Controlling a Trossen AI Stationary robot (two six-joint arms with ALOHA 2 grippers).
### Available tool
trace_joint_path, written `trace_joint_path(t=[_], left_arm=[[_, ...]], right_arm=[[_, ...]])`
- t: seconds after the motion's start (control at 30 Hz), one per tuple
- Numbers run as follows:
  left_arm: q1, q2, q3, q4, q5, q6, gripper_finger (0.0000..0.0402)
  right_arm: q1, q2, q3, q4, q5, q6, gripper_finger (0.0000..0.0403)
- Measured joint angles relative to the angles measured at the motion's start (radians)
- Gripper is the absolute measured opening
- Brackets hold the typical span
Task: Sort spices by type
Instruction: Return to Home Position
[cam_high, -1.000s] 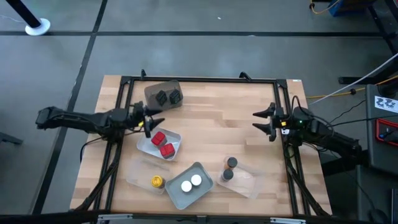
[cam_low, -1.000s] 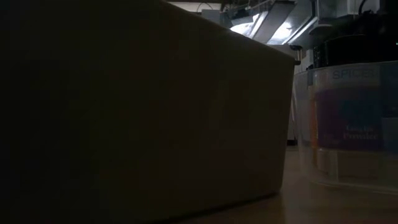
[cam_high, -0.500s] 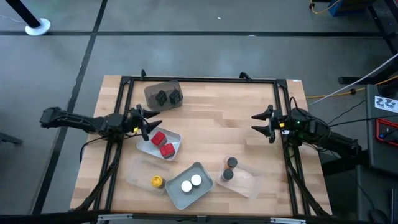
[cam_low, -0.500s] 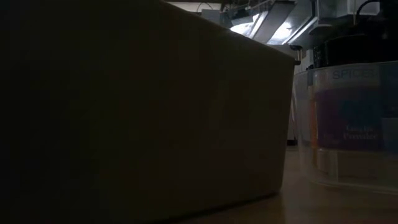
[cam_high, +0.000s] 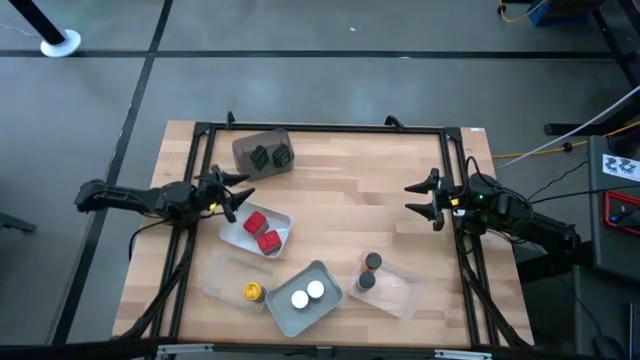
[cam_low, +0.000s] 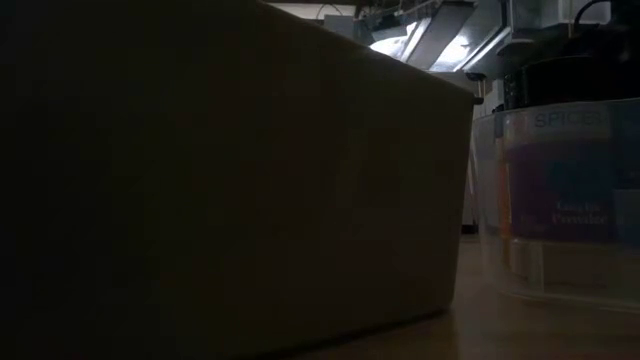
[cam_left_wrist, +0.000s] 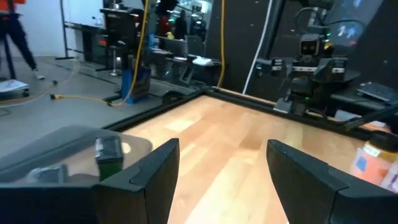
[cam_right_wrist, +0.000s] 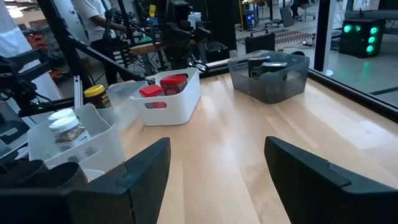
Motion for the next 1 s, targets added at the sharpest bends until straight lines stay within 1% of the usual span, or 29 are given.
trace_joint_path(t=[0.1, 0.23, 0.27, 0.4, 0.47, 0.6, 0.67, 0.77, 1.0], left_arm=[[0.000, -0.051, 0.000, -0.030, -0.015, 0.012, 0.0226], [0.000, -0.089, 0.000, -0.030, -0.017, 0.081, 0.0226], [0.000, -0.092, 0.000, -0.030, -0.017, 0.090, 0.0226], [0.000, -0.094, 0.000, -0.030, -0.021, 0.099, 0.0226], [0.000, -0.094, 0.000, -0.030, -0.021, 0.099, 0.0226], [0.002, -0.094, 0.000, -0.031, -0.024, 0.101, 0.0226], [0.004, -0.094, 0.000, -0.031, -0.030, 0.115, 0.0226], [0.004, -0.094, 0.000, -0.031, -0.033, 0.156, 0.0226], [0.004, -0.093, 0.000, -0.032, -0.033, 0.181, 0.0226]], right_arm=[[0.000, 0.000, 0.000, -0.006, 0.010, 0.000, 0.0260], [-0.001, 0.000, 0.000, -0.009, 0.035, -0.007, 0.0260], [-0.001, 0.000, 0.000, -0.009, 0.059, -0.008, 0.0260], [-0.001, 0.000, -0.026, -0.002, 0.240, 0.003, 0.0260], [-0.001, 0.002, -0.038, 0.016, 0.293, 0.005, 0.0260], [-0.001, 0.011, -0.044, 0.054, 0.309, -0.002, 0.0260], [-0.001, 0.008, -0.054, 0.091, 0.333, -0.019, 0.0260], [-0.001, 0.008, -0.115, 0.251, 0.344, -0.057, 0.0260], [-0.001, 0.015, -0.114, 0.247, 0.333, -0.080, 0.0260]])
